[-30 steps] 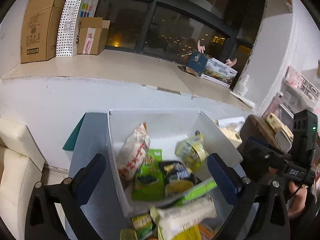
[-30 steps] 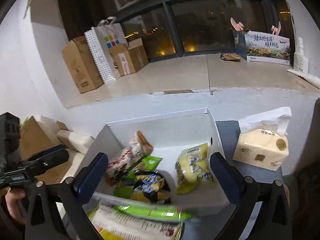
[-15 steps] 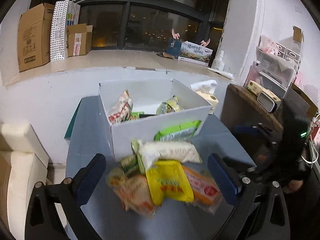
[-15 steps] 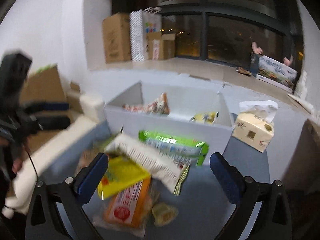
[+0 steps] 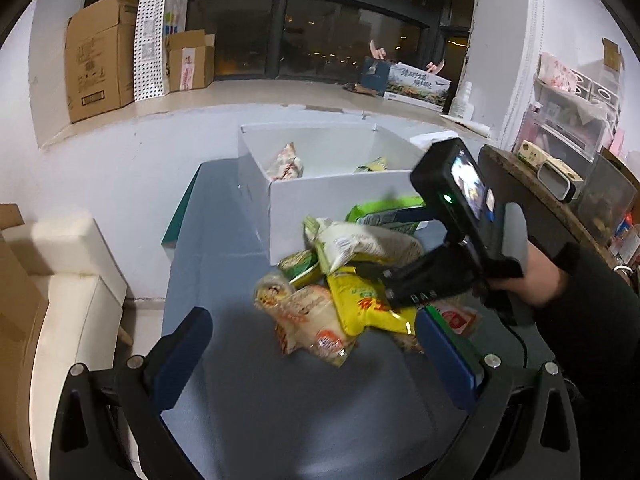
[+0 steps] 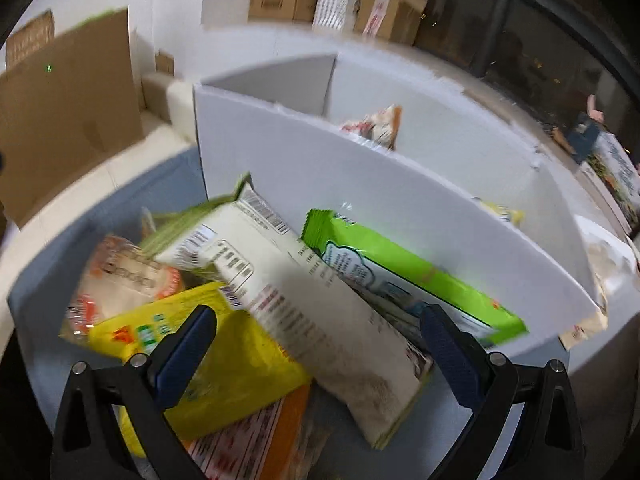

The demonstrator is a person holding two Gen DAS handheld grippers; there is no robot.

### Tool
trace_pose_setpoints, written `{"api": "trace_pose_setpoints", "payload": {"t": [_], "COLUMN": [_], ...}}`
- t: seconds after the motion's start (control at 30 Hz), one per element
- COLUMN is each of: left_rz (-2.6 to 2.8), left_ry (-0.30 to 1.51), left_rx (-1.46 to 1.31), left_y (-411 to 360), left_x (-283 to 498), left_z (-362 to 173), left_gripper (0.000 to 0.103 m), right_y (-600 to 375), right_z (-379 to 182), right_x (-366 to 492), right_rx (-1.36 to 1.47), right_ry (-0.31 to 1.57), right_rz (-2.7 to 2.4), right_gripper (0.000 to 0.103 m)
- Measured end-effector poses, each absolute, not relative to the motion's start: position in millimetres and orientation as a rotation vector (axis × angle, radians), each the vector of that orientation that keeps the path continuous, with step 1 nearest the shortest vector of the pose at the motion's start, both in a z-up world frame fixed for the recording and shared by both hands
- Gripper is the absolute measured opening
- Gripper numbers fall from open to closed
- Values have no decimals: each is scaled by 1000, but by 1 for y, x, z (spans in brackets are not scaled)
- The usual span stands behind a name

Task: Organize snacks
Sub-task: 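Grasp the yellow bag with the left gripper while the right gripper grasps the white cracker bag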

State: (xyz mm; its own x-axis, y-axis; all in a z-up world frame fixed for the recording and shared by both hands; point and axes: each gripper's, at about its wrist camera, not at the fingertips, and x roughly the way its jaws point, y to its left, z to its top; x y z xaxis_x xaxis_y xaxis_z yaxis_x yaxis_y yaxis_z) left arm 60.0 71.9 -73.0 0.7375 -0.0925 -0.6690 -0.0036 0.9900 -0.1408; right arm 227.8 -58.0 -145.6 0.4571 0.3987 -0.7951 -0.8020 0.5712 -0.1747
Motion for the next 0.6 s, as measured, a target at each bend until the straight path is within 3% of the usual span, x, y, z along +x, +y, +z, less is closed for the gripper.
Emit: {"api": "trace_pose_setpoints", "payload": {"t": [0.03,0.07,0.2,0.37,0.6], "left_rz": [-49,-51,-71,-148,-256], "left_ry": [744,750,765,799,933], "left_rx": [-139,-142,-144,-136,-126], "left_y": [72,73,70,57,24], "left_x": [60,60,64,76,131], "left_z": [-74,-76,-82,-89,-104], "left_gripper": [103,103,103,103,103], "right_y": [-55,-53,-56,-83,-147], "right_z": [-149,-152,-155,-130,-75], "right_x": [231,234,233,224,208], "right_rx": [-597,-601,-607,-496,-235], "right_ry": [789,808,803,779,681], "right_rz": [792,784,783,815,793], "right_gripper": [89,62,57,44,40]}}
